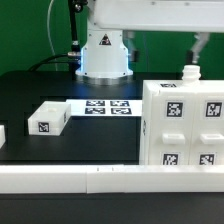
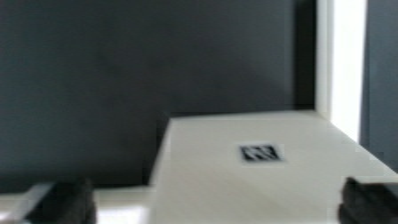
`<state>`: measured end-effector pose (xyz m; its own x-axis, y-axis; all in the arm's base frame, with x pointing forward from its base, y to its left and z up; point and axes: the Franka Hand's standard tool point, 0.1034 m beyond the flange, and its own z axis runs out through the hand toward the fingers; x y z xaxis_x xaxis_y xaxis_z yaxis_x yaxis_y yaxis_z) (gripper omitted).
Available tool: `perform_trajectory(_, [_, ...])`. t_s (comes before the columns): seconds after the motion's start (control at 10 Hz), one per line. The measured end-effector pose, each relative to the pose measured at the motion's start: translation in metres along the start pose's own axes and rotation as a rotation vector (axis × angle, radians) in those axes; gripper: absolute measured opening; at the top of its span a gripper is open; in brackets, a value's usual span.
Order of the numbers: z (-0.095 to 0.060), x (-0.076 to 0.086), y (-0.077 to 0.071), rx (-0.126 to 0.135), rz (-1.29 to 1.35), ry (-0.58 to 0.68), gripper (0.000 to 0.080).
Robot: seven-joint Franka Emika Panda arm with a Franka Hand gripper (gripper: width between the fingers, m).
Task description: Assemble cabinet
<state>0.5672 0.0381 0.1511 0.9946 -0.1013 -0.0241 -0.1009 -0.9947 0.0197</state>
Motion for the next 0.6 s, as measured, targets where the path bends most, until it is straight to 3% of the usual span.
perform_trajectory(0.1, [0.003,0.001,-0.003,-0.013,-0.009,0.01,0.0777])
perform_trajectory(0.5, [0.005,0.0,-0.002,-0.009,-0.006,0.008,0.0796])
perform_trajectory(0.6, [0.011,-0.005,0.014,0.016,0.026,0.001,0.0796])
